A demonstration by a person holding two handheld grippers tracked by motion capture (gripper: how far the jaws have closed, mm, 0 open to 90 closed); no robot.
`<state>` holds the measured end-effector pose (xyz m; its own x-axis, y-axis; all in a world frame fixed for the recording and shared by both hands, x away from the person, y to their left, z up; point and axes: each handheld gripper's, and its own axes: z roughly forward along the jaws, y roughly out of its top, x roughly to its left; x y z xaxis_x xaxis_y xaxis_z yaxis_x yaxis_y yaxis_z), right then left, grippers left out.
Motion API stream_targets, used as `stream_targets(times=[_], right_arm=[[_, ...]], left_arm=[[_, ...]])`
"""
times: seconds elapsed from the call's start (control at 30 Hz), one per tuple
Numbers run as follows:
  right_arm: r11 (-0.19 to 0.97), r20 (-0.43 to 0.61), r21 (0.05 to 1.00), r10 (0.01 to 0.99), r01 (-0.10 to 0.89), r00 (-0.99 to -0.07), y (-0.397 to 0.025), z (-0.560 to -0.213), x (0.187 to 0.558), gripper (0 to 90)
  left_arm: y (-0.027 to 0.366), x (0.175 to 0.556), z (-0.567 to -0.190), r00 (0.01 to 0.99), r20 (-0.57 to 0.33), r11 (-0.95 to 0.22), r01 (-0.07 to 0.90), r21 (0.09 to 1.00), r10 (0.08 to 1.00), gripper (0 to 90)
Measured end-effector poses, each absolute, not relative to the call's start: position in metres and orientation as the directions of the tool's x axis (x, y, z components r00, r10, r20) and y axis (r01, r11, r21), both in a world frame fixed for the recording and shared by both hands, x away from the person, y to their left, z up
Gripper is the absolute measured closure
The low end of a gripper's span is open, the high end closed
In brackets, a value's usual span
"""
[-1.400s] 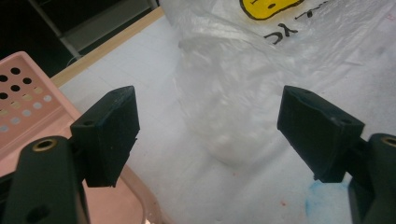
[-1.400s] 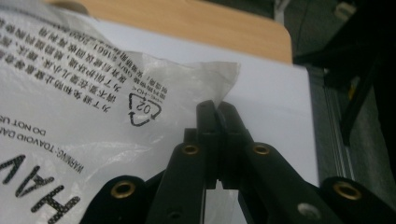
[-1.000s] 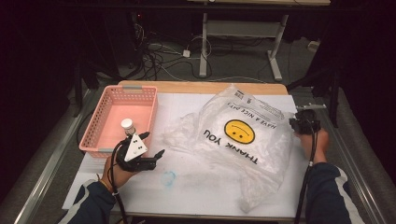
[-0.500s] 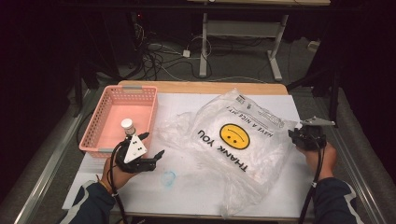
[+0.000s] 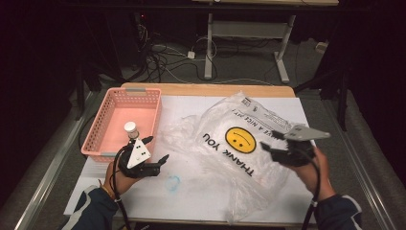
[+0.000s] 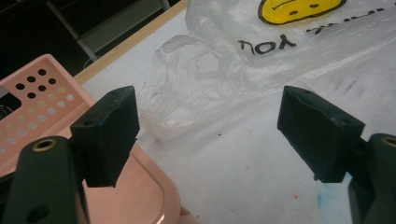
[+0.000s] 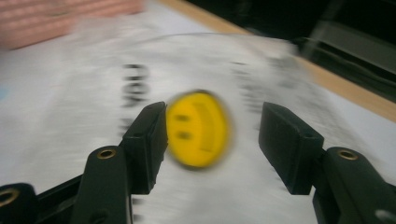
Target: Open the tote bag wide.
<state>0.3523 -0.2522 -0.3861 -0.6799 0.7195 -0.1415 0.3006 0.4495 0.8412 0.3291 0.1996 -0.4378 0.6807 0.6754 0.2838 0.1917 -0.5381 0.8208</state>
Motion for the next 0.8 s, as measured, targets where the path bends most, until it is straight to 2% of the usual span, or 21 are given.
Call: stream_targets(times=[0.03, 0.07, 0.1, 0.13, 0.27, 0.37, 0.43, 0.47, 0.5, 0.57, 0.6, 0.63, 0.67, 0.73, 0.8], right_arm=[[0.495, -0.140, 0.826, 0.641, 0.268, -0.754, -0.222, -0.392, 0.345, 42.9], [0.495, -0.140, 0.826, 0.641, 0.268, -0.754, -0.222, -0.392, 0.345, 42.9], [0.546, -0.149, 0.805, 0.564, 0.231, -0.812, -0.194, -0.400, 0.340, 42.4], [0.576, -0.158, 0.789, 0.528, 0.214, -0.835, -0.181, -0.405, 0.338, 41.4], [0.649, -0.181, 0.737, 0.457, 0.187, -0.871, -0.149, -0.421, 0.338, 39.9], [0.726, -0.227, 0.675, 0.371, 0.129, -0.901, -0.122, -0.440, 0.338, 41.6], [0.746, -0.253, 0.656, 0.364, 0.118, -0.897, -0.118, -0.443, 0.339, 42.2], [0.777, -0.272, 0.619, 0.349, 0.115, -0.897, -0.113, -0.450, 0.343, 46.7], [0.777, -0.272, 0.619, 0.349, 0.115, -0.897, -0.113, -0.450, 0.343, 46.7], [0.789, -0.284, 0.599, 0.369, 0.137, -0.885, -0.113, -0.456, 0.349, 58.6], [0.794, -0.272, 0.583, 0.391, 0.173, -0.879, -0.114, -0.459, 0.357, 69.2], [0.791, -0.263, 0.583, 0.399, 0.185, -0.878, -0.116, -0.459, 0.360, 73.9], [0.791, -0.263, 0.583, 0.399, 0.185, -0.878, -0.116, -0.459, 0.360, 73.9], [0.775, -0.243, 0.594, 0.428, 0.215, -0.871, -0.119, -0.460, 0.366, 86.7], [0.763, -0.237, 0.606, 0.445, 0.227, -0.863, -0.121, -0.459, 0.369, 89.4]], left_arm=[[0.199, 0.329, -0.438, 0.681, 0.283, -0.538, 0.193, 0.821, 0.675, 20.2], [0.199, 0.329, -0.439, 0.682, 0.283, -0.540, 0.194, 0.819, 0.675, 20.2], [0.199, 0.329, -0.439, 0.682, 0.283, -0.541, 0.195, 0.818, 0.674, 20.3], [0.199, 0.329, -0.439, 0.683, 0.282, -0.541, 0.196, 0.817, 0.674, 20.2], [0.198, 0.329, -0.440, 0.685, 0.282, -0.545, 0.198, 0.815, 0.672, 20.2], [0.198, 0.329, -0.441, 0.687, 0.282, -0.546, 0.199, 0.814, 0.670, 20.2], [0.199, 0.330, -0.441, 0.688, 0.281, -0.548, 0.201, 0.812, 0.669, 20.2], [0.198, 0.330, -0.441, 0.689, 0.280, -0.548, 0.202, 0.811, 0.668, 20.3], [0.198, 0.330, -0.442, 0.690, 0.280, -0.549, 0.202, 0.811, 0.668, 20.3], [0.198, 0.330, -0.442, 0.691, 0.281, -0.551, 0.202, 0.810, 0.666, 20.2], [0.198, 0.330, -0.442, 0.692, 0.280, -0.552, 0.202, 0.809, 0.665, 20.2], [0.198, 0.330, -0.442, 0.693, 0.281, -0.554, 0.203, 0.808, 0.664, 20.3], [0.198, 0.330, -0.443, 0.694, 0.281, -0.555, 0.204, 0.807, 0.663, 20.3], [0.197, 0.330, -0.443, 0.694, 0.282, -0.557, 0.204, 0.805, 0.663, 20.3], [0.197, 0.330, -0.443, 0.694, 0.283, -0.558, 0.204, 0.804, 0.662, 20.3]])
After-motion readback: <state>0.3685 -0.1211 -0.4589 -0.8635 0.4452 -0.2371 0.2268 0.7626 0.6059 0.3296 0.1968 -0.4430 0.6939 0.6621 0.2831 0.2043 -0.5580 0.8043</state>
